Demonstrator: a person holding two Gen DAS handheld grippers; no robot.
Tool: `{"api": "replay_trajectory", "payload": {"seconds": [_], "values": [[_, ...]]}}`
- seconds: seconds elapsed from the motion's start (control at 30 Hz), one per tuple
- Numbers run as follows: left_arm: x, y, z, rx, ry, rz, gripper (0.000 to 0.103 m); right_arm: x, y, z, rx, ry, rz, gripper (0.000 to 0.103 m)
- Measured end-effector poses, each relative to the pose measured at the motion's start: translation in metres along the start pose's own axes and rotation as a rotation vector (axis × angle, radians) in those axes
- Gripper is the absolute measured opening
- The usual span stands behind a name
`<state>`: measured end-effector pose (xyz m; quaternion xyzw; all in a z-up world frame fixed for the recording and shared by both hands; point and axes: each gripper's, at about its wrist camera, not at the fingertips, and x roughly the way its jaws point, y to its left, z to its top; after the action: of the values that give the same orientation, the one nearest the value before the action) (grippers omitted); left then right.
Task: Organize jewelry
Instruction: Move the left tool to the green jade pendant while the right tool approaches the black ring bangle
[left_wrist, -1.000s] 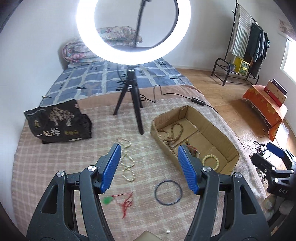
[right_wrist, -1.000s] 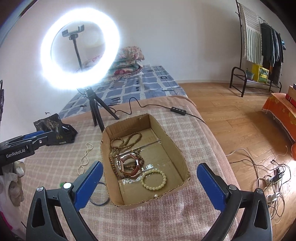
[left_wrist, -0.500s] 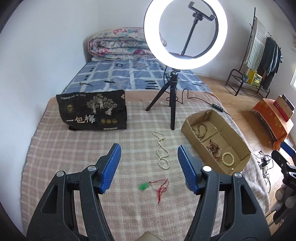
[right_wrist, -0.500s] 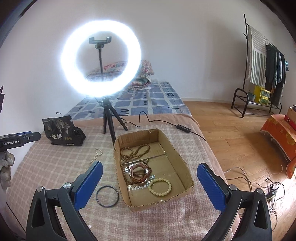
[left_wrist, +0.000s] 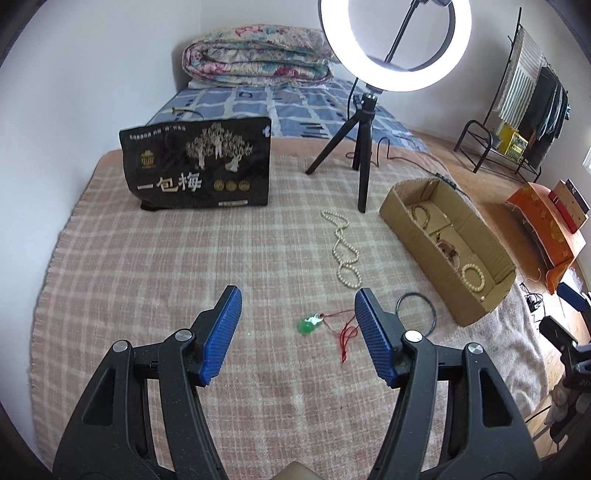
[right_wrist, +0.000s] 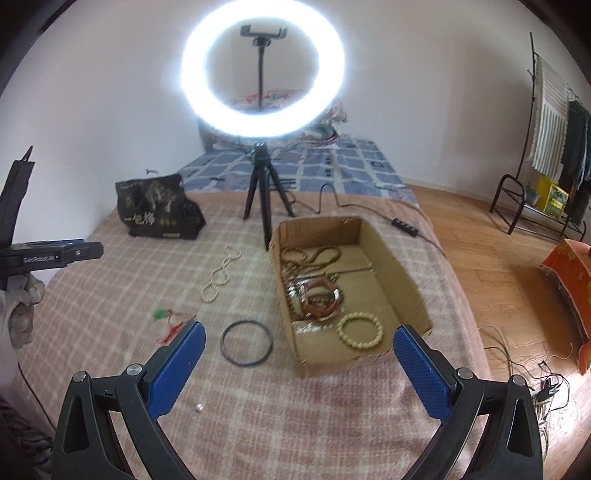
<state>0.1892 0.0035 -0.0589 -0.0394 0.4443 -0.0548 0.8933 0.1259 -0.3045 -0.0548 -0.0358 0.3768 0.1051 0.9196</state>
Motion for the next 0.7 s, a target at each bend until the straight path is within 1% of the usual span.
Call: {"api": "replay_trajectory", "payload": {"seconds": [0.23, 0.4, 0.57, 0.7], "values": [[0.022, 0.009, -0.015, -0.012, 0.048, -0.011, 0.066, 0.010, 0.021, -0.024, -0.005, 0.034, 0.047, 0.103], [0.033, 0.015, -0.020, -0.022, 0.063, -0.026, 0.066, 0.024, 0.032, -0.041, -0.001, 0.076, 0.080, 0.102], [0.045, 0.017, -0.022, -0.019, 0.081, -0.043, 0.066, 0.042, 0.038, -0.049, 0.002, 0.130, 0.114, 0.094], [0.058, 0.014, -0.025, -0.012, 0.105, -0.060, 0.066, 0.055, 0.044, -0.049, 0.007, 0.153, 0.142, 0.091]]}}
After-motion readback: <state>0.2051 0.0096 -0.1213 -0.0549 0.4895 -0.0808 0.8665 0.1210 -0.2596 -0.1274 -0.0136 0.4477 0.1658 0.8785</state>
